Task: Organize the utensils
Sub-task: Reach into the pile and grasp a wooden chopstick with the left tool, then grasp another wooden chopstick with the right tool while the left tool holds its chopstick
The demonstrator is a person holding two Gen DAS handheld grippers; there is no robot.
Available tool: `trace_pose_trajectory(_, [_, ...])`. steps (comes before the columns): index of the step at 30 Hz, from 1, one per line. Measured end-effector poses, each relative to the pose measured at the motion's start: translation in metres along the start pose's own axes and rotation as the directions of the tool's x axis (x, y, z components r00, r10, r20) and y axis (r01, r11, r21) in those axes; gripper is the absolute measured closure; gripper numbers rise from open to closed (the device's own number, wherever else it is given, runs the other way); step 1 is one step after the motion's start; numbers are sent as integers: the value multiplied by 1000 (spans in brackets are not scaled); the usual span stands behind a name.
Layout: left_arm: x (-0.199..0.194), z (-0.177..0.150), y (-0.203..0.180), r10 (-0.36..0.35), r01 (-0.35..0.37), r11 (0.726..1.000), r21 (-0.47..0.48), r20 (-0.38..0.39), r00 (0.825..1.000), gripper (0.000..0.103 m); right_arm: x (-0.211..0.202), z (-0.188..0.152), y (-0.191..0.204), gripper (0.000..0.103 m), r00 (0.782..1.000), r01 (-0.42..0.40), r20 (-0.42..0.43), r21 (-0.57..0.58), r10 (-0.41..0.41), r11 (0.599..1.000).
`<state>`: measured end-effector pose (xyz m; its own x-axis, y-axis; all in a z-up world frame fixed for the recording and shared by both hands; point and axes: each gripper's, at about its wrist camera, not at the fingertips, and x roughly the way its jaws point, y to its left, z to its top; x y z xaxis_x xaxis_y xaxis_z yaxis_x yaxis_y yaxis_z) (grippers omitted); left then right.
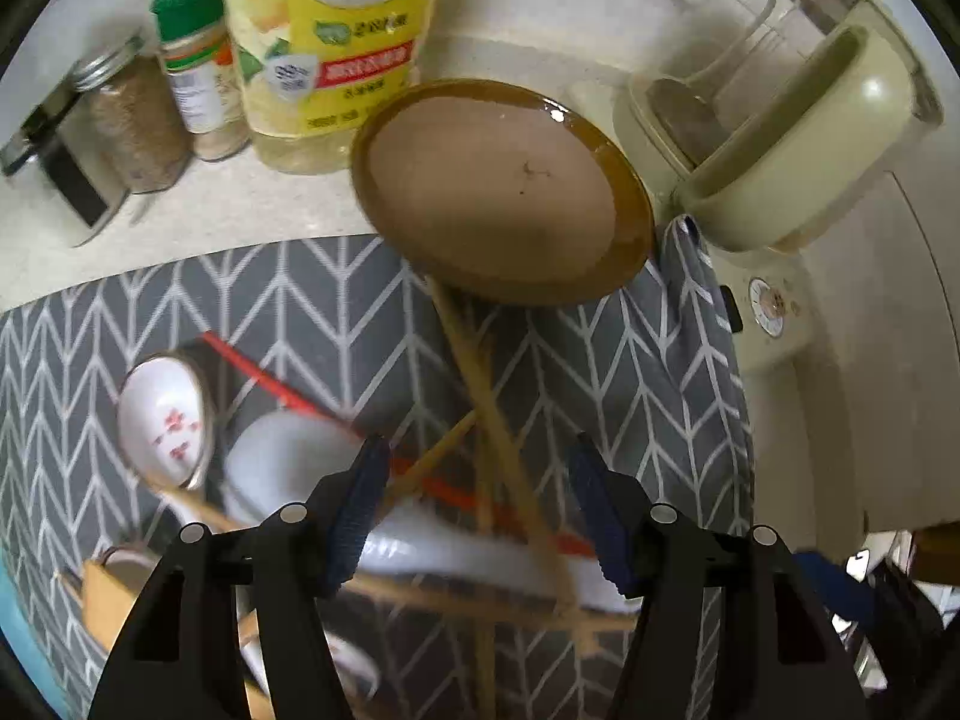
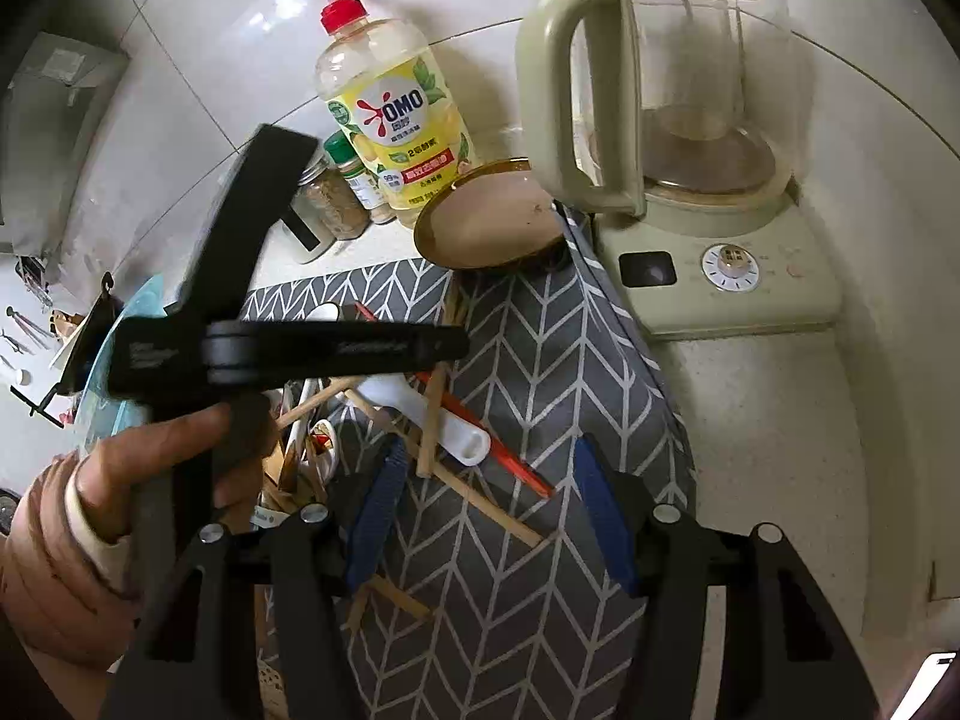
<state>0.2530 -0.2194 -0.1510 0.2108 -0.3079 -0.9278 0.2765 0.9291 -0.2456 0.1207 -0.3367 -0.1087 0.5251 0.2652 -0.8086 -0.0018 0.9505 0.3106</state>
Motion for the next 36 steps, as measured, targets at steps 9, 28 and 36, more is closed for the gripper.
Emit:
trace_pose_trajectory(9, [-24,-18,19,-64,63,993,-101,-9,998,94,-2,-2,-3,46,1000,-5,3,10,5,1000])
trace_pose_trajectory(28, [-167,-52,137,-63,95,986,-135,223,973,95,34,-32,111,58,973,-224,-96,-169,211,960])
trace_pose_trajectory(36, [-186,-73,149,-72,105,986,-129,241,968,95,35,-58,128,66,976,-207,-114,-185,188,961])
